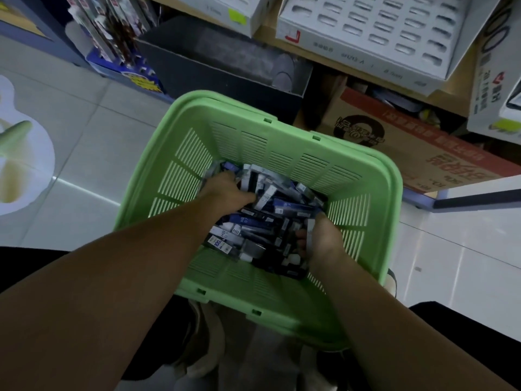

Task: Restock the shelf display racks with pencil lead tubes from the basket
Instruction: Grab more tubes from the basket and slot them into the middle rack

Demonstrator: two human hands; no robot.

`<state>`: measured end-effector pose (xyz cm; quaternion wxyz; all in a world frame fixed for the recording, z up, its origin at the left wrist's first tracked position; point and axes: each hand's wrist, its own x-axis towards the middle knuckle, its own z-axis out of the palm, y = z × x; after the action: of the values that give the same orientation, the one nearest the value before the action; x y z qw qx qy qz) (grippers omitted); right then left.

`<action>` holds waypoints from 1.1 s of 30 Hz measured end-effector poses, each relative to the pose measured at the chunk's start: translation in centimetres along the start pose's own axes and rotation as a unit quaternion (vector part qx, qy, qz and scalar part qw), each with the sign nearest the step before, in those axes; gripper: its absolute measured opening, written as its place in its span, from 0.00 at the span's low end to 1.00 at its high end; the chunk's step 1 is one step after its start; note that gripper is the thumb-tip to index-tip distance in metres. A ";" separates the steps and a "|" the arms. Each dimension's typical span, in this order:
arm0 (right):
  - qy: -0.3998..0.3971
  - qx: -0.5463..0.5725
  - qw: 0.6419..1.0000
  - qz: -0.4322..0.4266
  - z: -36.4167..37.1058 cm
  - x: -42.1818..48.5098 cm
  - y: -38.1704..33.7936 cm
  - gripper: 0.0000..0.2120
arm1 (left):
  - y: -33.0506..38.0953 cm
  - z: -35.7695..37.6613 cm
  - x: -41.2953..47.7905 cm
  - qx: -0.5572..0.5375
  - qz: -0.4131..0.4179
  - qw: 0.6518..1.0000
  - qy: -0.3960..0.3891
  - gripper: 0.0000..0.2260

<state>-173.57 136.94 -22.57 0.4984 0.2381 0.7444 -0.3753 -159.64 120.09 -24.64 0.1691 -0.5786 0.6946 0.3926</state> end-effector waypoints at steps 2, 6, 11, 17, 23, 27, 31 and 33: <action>-0.037 0.009 0.999 0.023 0.1 0.3 0.2 0.22 | -0.3 -0.1 -0.3 0.016 0.014 0.999 -0.024 0.34; -0.065 -0.129 0.989 -0.033 0.3 -0.3 0.6 0.14 | -1.7 -1.2 -0.9 0.051 0.020 0.995 -0.077 0.41; -0.128 -0.395 0.889 -0.191 0.6 -1.4 2.2 0.08 | -3.7 -2.3 -1.8 0.067 0.029 0.990 -0.123 0.41; -0.111 -0.600 0.742 -0.276 2.0 -1.0 4.0 0.23 | -3.5 -2.1 -2.6 0.043 0.041 0.994 -0.093 0.36; -0.085 -0.674 0.666 -0.309 2.5 -0.5 3.7 0.22 | -3.5 -1.2 -4.1 -0.034 -0.009 0.994 -0.106 0.44; -0.082 -0.642 0.699 -0.304 2.2 0.2 3.3 0.13 | -3.7 -1.2 -4.6 -0.088 -0.065 0.986 -0.125 0.40; -0.100 -0.550 0.781 -0.277 2.1 0.7 3.2 0.10 | -4.2 -2.4 -4.8 -0.085 -0.085 0.981 -0.152 0.19; -0.117 -0.546 0.787 -0.264 2.5 0.7 3.3 0.12 | -4.3 -3.1 -5.3 -0.083 -0.089 0.981 -0.152 0.12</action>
<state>-170.03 136.99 -24.83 0.5099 -0.3246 0.7952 -0.0483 -153.53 121.23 -20.53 0.2576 -0.5837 0.5718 0.5158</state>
